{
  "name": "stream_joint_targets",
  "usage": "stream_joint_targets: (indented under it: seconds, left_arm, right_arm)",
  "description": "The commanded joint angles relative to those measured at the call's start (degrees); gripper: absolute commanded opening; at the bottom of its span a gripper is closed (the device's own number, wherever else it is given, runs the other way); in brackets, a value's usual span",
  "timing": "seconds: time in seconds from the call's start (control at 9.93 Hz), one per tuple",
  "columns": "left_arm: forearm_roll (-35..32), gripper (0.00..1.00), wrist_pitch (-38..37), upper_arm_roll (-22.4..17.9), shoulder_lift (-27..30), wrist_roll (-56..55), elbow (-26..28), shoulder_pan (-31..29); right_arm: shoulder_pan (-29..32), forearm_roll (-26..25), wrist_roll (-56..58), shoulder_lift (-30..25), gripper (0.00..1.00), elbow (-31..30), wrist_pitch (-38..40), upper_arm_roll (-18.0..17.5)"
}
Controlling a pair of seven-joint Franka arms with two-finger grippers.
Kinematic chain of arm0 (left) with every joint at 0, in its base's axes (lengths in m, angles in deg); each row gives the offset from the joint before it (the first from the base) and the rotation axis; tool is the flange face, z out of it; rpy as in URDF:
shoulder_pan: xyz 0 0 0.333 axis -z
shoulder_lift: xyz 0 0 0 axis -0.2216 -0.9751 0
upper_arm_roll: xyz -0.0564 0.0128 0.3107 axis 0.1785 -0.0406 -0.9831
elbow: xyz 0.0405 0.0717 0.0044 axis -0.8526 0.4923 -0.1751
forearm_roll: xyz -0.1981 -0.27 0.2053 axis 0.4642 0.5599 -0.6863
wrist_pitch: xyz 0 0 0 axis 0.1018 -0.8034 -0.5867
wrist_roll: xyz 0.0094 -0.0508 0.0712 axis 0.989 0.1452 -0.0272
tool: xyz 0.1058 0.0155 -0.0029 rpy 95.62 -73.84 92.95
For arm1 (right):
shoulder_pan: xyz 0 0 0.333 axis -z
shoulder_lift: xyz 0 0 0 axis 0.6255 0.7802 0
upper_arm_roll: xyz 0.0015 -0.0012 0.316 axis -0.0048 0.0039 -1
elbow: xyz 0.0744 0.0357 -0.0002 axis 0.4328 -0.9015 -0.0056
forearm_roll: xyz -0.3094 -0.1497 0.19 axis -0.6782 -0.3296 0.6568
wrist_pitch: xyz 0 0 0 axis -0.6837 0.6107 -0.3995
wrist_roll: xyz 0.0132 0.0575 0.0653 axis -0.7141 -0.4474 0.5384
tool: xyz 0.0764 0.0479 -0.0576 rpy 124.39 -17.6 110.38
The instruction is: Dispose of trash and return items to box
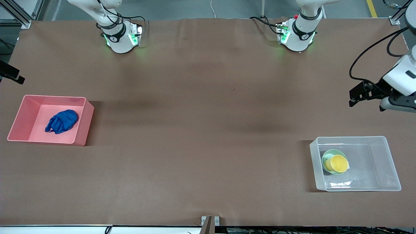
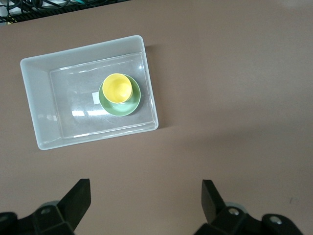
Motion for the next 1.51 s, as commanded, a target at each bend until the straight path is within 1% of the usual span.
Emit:
stream_joint_targets:
  seconds: [0.0, 0.1, 0.3, 0.4, 0.5, 0.71, 0.91, 1.41]
  left_arm:
    - [0.12, 1.00, -6.67, -0.18, -0.96, 0.03, -4.70, 0.79]
    - [0.12, 1.00, -8.61, -2.18, -0.61, -0.06, -4.81, 3.33]
    - [0.64, 1.00, -9.77, -12.26, 1.31, -0.50, -3.85, 12.80]
    - [1.34, 1.00, -9.69, -15.62, 3.67, -0.67, -1.49, 15.11]
    - [1.35, 1.00, -9.51, -15.74, 5.44, -0.85, 0.97, 15.13]
    - [1.35, 1.00, -9.51, -15.74, 6.59, -0.94, 2.75, 14.78]
    - [0.74, 1.00, -9.51, -15.22, 6.16, -5.84, 2.75, 15.30]
    - [0.56, 1.00, -9.25, -15.12, 5.54, -6.13, 2.66, 14.78]
  right_arm:
    - [0.17, -0.19, -0.67, -0.26, 1.00, -0.17, 0.45, -0.09]
    - [0.26, -0.19, -0.67, -0.26, 1.00, -0.17, 0.45, -0.09]
    - [0.26, -0.19, -0.67, -0.26, 1.00, -0.08, 0.45, -0.09]
    - [0.26, -0.19, -0.67, -0.26, 1.00, -0.08, 0.45, -0.09]
    - [0.26, -0.19, -0.67, -0.26, 1.00, -0.08, 0.45, -0.09]
    - [0.17, -0.19, -0.67, -0.26, 1.00, -0.08, 0.45, -0.09]
    - [0.26, -0.19, -0.67, -0.26, 1.00, -0.08, 0.45, -0.09]
    - [0.00, -0.19, -0.59, -0.26, 1.00, -0.08, 0.45, -0.09]
